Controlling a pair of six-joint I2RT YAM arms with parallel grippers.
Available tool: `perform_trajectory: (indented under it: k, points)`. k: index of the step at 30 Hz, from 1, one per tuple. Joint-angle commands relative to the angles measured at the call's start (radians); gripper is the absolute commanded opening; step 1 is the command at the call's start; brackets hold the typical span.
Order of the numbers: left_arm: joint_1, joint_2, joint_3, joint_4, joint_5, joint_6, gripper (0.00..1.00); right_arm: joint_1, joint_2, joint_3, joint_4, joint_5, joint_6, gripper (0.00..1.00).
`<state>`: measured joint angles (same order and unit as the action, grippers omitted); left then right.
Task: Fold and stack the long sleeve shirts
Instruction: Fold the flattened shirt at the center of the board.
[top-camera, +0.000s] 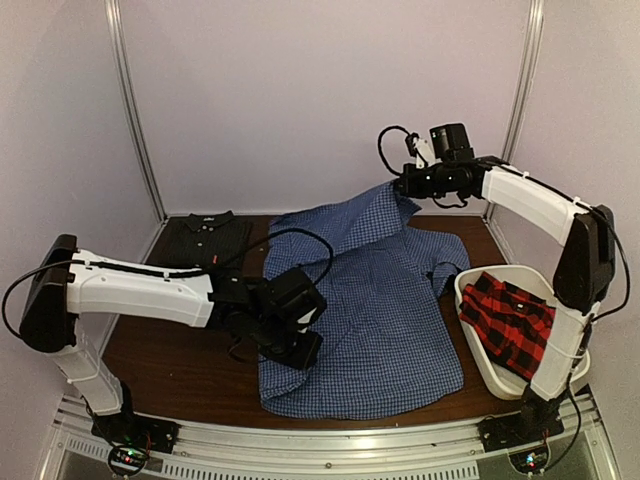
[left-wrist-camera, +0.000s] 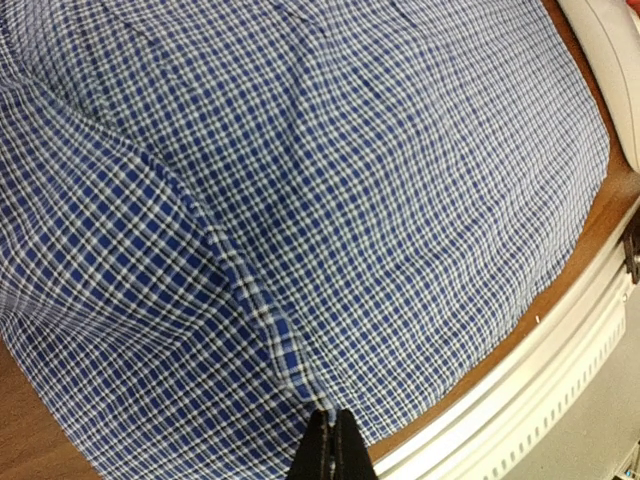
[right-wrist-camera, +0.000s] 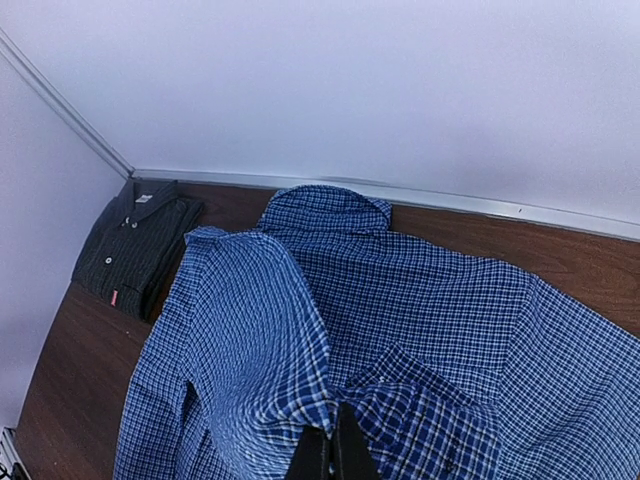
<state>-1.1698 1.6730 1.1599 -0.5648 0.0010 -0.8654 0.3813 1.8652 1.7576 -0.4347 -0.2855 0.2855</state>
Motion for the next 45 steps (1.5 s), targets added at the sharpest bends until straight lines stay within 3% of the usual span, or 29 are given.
perform_trajectory:
  k: [1,15,28,45]
  points:
    - [-0.011,0.012,0.014,0.052,0.137,0.081,0.00,-0.007,-0.088,-0.059,-0.009,0.077,-0.022,0.00]
    - [-0.025,0.076,-0.009,0.069,0.259,0.145,0.00,-0.008,-0.169,-0.191,-0.016,0.147,-0.031,0.00]
    - [-0.030,0.104,0.002,0.072,0.299,0.169,0.00,-0.009,-0.238,-0.206,-0.047,0.193,-0.035,0.00]
    - [-0.030,0.129,0.018,0.072,0.346,0.207,0.00,-0.034,-0.117,-0.055,-0.100,0.259,-0.078,0.00]
